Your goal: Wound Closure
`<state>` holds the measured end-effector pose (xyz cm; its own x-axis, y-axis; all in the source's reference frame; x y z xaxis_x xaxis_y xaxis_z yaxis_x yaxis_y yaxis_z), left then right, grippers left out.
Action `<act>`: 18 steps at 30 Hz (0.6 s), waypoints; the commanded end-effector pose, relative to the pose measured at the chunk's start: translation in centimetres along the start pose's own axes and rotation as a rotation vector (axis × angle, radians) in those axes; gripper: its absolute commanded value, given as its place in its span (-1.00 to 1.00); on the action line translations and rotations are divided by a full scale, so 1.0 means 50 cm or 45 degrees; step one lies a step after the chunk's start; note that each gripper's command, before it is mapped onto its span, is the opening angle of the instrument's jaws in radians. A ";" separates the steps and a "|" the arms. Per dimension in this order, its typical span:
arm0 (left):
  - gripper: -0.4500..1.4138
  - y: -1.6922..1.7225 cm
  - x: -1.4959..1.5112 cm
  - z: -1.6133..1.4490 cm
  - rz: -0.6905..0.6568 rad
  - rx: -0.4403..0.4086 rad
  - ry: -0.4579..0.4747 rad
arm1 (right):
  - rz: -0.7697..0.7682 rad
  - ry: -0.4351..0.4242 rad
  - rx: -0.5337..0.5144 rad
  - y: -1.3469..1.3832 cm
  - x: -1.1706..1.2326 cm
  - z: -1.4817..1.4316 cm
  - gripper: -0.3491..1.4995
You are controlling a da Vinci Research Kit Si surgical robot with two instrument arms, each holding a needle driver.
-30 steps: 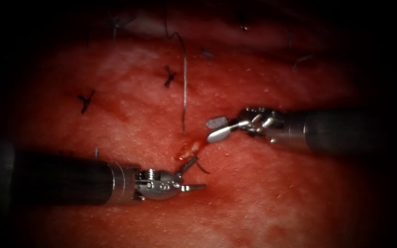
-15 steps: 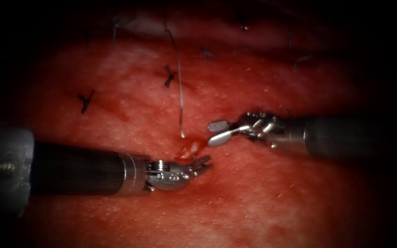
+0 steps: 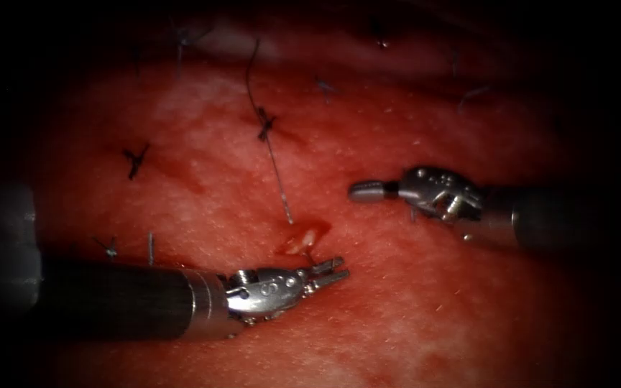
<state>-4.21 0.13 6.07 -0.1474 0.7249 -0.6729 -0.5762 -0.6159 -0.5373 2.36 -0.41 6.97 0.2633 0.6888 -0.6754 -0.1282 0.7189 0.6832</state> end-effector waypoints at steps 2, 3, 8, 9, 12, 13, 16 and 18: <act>-1.00 0.0010 0.0001 0.0008 -0.079 -0.032 0.017 | -0.003 0.002 0.004 0.0007 -0.0002 0.0016 -1.00; -1.00 0.0013 0.0005 0.0005 -0.123 -0.055 0.027 | -0.003 0.002 0.004 0.0007 -0.0002 0.0017 -1.00; -1.00 0.0022 0.0037 -0.0012 -0.358 -0.181 0.137 | -0.007 0.003 0.012 0.0003 -0.0007 0.0021 -1.00; -1.00 0.0021 0.0043 -0.0014 -0.405 -0.202 0.169 | -0.007 0.003 0.011 0.0002 -0.0007 0.0021 -1.00; -1.00 0.0019 0.0059 -0.0022 -0.524 -0.263 0.235 | -0.007 0.003 0.011 0.0002 -0.0008 0.0022 -1.00; -1.00 0.0020 0.0062 -0.0025 -0.532 -0.274 0.244 | -0.007 0.003 0.015 0.0002 -0.0008 0.0022 -1.00; -1.00 0.0033 0.0073 -0.0041 -0.537 -0.308 0.257 | -0.009 0.003 0.015 0.0001 -0.0010 0.0022 -1.00; -1.00 0.0042 0.0082 -0.0051 -0.542 -0.327 0.268 | -0.010 0.003 0.015 0.0001 -0.0011 0.0023 -1.00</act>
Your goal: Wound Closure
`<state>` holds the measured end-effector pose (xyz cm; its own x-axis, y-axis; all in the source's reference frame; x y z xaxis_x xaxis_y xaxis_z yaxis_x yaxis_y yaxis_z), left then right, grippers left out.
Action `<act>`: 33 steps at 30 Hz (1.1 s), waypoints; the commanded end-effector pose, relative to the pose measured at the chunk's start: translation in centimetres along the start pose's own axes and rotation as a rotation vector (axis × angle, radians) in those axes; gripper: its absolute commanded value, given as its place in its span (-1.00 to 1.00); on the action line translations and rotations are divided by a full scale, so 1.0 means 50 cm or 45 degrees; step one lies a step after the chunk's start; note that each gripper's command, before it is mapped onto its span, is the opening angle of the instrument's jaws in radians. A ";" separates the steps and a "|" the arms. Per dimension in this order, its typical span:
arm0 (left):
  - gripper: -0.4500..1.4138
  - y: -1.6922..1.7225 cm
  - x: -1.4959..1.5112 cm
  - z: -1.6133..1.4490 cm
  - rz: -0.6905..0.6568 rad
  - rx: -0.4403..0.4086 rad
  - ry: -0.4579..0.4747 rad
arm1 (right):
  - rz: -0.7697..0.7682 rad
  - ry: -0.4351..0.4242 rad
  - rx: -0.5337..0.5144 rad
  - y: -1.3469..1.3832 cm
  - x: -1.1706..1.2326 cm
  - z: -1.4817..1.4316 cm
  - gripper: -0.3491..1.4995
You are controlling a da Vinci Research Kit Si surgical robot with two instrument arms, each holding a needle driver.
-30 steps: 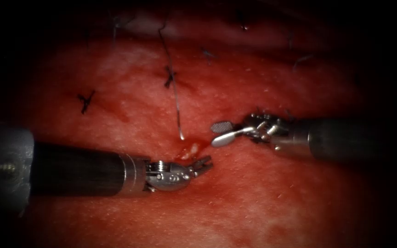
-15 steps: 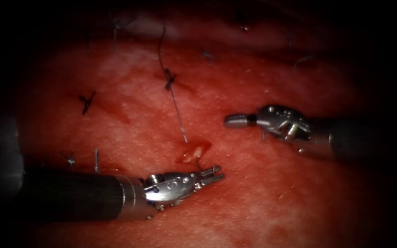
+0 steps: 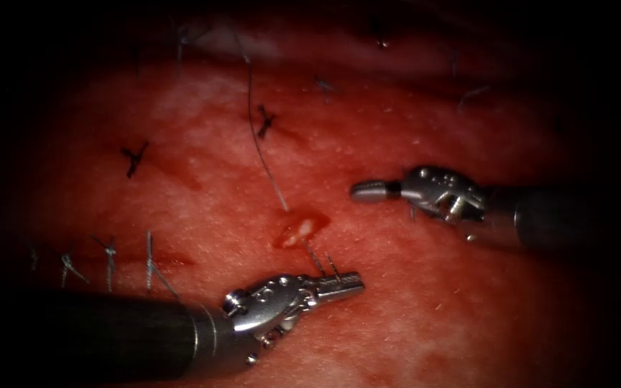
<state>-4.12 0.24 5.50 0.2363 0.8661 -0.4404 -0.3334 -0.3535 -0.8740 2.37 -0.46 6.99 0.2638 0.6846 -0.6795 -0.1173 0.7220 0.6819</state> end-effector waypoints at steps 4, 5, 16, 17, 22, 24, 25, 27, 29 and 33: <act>-1.00 0.0036 0.0014 0.0004 0.168 -0.012 0.001 | -0.004 0.003 0.006 0.0007 -0.0004 0.0019 -1.00; -1.00 0.0045 0.0021 0.0002 0.238 0.000 0.004 | -0.004 0.003 0.006 0.0007 -0.0004 0.0019 -1.00; -1.00 0.0036 0.0052 -0.0005 1.113 0.213 -0.199 | -0.008 0.002 0.038 -0.0001 -0.0009 0.0016 -1.00; -1.00 0.0027 0.0055 -0.0005 1.150 0.223 -0.216 | -0.008 0.002 0.039 -0.0001 -0.0009 0.0015 -1.00; -1.00 -0.0007 0.0053 -0.0006 1.288 0.279 -0.276 | 0.265 0.074 0.069 -0.0002 0.0005 0.0008 0.22; -1.00 -0.0014 0.0040 -0.0006 1.340 0.284 -0.301 | 0.371 0.102 0.080 -0.0002 0.0014 0.0006 0.36; -1.00 -0.0018 0.0033 -0.0005 1.367 0.287 -0.312 | 0.436 0.116 0.100 -0.0005 0.0020 0.0005 0.36; -1.00 -0.0028 0.0014 -0.0003 1.400 0.293 -0.334 | 0.497 0.127 0.151 -0.0014 0.0025 0.0003 0.40; -1.00 -0.0038 -0.0007 0.0000 1.428 0.301 -0.351 | 0.519 0.128 0.186 -0.0029 0.0028 0.0005 0.45; -1.00 -0.0054 -0.0046 0.0008 1.524 0.282 -0.368 | 0.644 0.094 0.307 -0.0073 0.0034 0.0033 0.58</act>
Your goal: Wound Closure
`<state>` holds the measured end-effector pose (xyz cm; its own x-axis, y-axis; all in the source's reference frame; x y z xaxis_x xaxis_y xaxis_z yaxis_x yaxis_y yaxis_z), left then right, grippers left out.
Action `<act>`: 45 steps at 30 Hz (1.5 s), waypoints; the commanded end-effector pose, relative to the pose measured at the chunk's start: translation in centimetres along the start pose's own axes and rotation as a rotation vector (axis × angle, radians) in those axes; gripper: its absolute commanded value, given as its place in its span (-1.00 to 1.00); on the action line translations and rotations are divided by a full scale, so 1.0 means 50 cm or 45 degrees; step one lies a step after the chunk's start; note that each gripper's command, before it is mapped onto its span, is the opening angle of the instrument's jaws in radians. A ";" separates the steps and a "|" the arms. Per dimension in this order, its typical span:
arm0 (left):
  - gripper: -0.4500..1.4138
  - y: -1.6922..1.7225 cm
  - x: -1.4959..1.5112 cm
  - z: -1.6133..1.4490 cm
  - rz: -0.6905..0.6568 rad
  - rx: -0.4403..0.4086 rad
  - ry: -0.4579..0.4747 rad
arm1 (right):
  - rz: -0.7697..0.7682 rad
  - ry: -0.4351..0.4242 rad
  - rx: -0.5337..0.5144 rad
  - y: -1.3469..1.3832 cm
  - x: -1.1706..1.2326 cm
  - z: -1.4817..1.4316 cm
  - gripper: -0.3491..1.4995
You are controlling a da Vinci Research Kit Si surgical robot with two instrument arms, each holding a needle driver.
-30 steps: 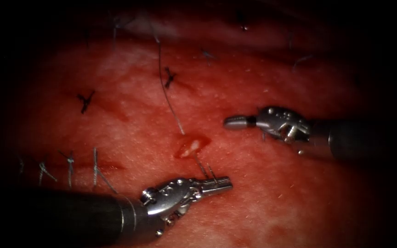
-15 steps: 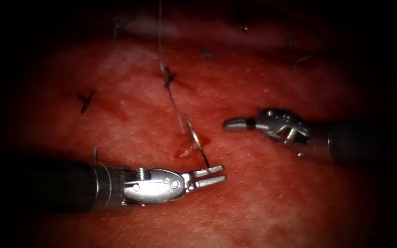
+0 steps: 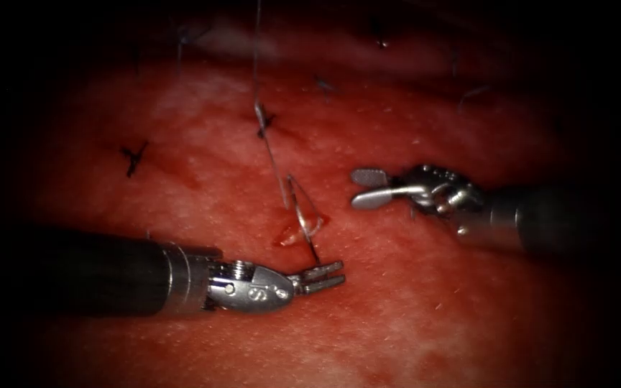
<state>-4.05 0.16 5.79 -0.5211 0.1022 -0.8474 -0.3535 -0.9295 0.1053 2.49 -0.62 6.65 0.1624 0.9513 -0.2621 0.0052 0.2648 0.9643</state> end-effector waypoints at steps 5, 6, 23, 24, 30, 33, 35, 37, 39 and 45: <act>-1.00 0.0014 0.0003 0.0016 0.064 0.006 0.003 | 0.080 -0.041 0.080 -0.0013 -0.0009 0.0056 0.47; -1.00 0.0015 0.0004 0.0016 0.072 0.007 0.002 | 0.093 -0.043 0.090 -0.0015 -0.0012 0.0058 0.47; -1.00 0.0023 0.0019 0.0041 0.130 -0.013 0.012 | 0.119 -0.094 0.107 -0.0037 -0.0032 0.0083 0.29; -1.00 0.0023 0.0019 0.0043 0.137 -0.015 0.015 | 0.119 -0.094 0.108 -0.0039 -0.0032 0.0090 0.29; -1.00 0.0025 0.0020 0.0042 0.145 -0.022 0.019 | 0.125 -0.107 0.133 -0.0042 -0.0037 0.0115 0.23; -1.00 0.0032 0.0020 0.0042 0.149 -0.034 0.024 | 0.126 -0.102 0.127 -0.0039 -0.0033 0.0120 0.14; -1.00 0.0037 0.0019 0.0042 0.153 -0.044 0.020 | 0.127 -0.093 0.113 -0.0036 -0.0030 0.0119 -0.04; -1.00 0.0040 0.0018 0.0042 0.155 -0.046 0.023 | 0.128 -0.090 0.109 -0.0035 -0.0029 0.0118 -0.04; -1.00 0.0040 0.0018 0.0042 0.155 -0.046 0.023 | 0.128 -0.090 0.109 -0.0034 -0.0028 0.0118 -0.15; -1.00 0.0041 0.0018 0.0042 0.162 -0.049 0.027 | 0.076 -0.132 0.080 -0.0030 -0.0035 0.0122 -1.00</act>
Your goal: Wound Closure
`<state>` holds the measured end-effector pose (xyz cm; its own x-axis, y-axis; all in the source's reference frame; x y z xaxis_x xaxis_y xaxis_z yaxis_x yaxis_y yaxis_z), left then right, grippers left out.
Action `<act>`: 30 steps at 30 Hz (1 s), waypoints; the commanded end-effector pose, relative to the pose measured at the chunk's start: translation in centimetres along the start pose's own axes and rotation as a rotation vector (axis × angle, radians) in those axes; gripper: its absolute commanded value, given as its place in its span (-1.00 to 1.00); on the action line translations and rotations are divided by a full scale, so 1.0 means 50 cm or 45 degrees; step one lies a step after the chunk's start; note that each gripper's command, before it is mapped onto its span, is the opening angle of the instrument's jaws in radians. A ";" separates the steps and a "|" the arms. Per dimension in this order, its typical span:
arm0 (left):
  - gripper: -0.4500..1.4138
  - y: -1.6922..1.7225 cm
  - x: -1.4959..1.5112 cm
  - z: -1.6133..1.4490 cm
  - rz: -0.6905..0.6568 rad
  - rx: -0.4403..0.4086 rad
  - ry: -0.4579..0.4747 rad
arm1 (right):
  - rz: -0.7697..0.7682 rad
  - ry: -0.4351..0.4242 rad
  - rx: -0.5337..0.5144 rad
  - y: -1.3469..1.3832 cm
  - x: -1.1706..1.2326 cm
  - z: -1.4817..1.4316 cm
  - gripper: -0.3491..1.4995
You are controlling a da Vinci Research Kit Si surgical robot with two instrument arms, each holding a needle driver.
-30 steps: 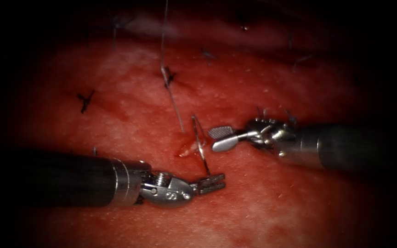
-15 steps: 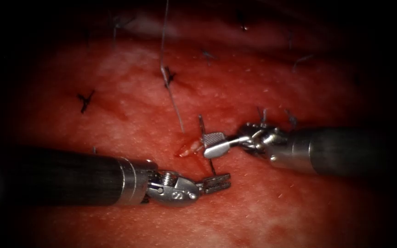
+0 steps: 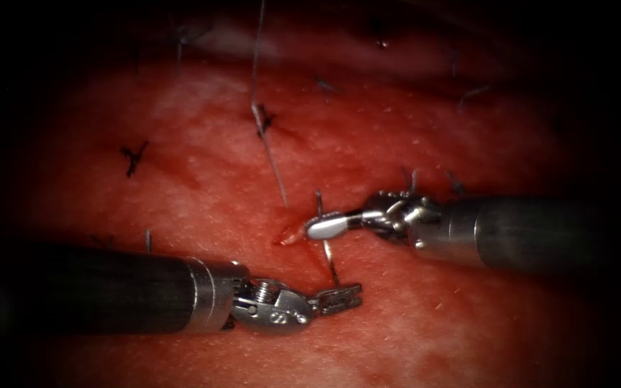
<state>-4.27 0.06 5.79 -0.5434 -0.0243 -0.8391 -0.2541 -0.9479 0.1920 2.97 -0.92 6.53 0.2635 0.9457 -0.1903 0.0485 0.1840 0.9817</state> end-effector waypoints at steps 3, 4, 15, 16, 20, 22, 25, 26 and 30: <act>-1.00 0.0008 0.0000 0.0014 0.001 -0.001 -0.001 | -0.048 -0.001 -0.002 0.0018 0.0001 0.0022 -1.00; -1.00 0.0009 0.0001 0.0013 0.001 -0.001 -0.001 | -0.057 -0.001 -0.003 0.0020 0.0001 0.0023 -1.00; 0.82 -0.0005 0.0021 -0.0021 -0.245 -0.033 0.015 | -0.268 0.041 -0.085 0.0042 0.0018 -0.0011 -1.00; 0.84 -0.0007 0.0026 -0.0031 -0.262 -0.040 0.020 | -0.281 0.054 -0.111 0.0043 0.0019 -0.0011 -1.00; 0.57 -0.0017 0.0028 -0.0070 -0.348 -0.064 0.019 | -0.427 0.094 -0.174 0.0045 0.0030 -0.0007 -1.00; 0.24 -0.0022 0.0019 -0.0084 -0.414 -0.056 -0.009 | -0.463 0.118 -0.166 0.0045 0.0032 -0.0005 -1.00; -0.06 -0.0034 -0.0002 -0.0094 -0.521 -0.081 -0.032 | -0.544 0.162 -0.131 0.0044 0.0039 -0.0003 -1.00; -0.17 -0.0039 -0.0009 -0.0095 -0.549 -0.088 -0.037 | -0.573 0.177 -0.128 0.0044 0.0042 -0.0003 -1.00; -0.66 -0.0067 -0.0058 -0.0083 -0.561 -0.110 -0.059 | -0.741 0.220 -0.111 0.0042 0.0053 -0.0004 -1.00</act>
<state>-3.62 0.29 5.75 -0.4418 0.4016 -0.8022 -0.3972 -0.8893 -0.2265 2.95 -0.63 6.62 0.0572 0.7040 -0.7078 0.0582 0.7054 0.7064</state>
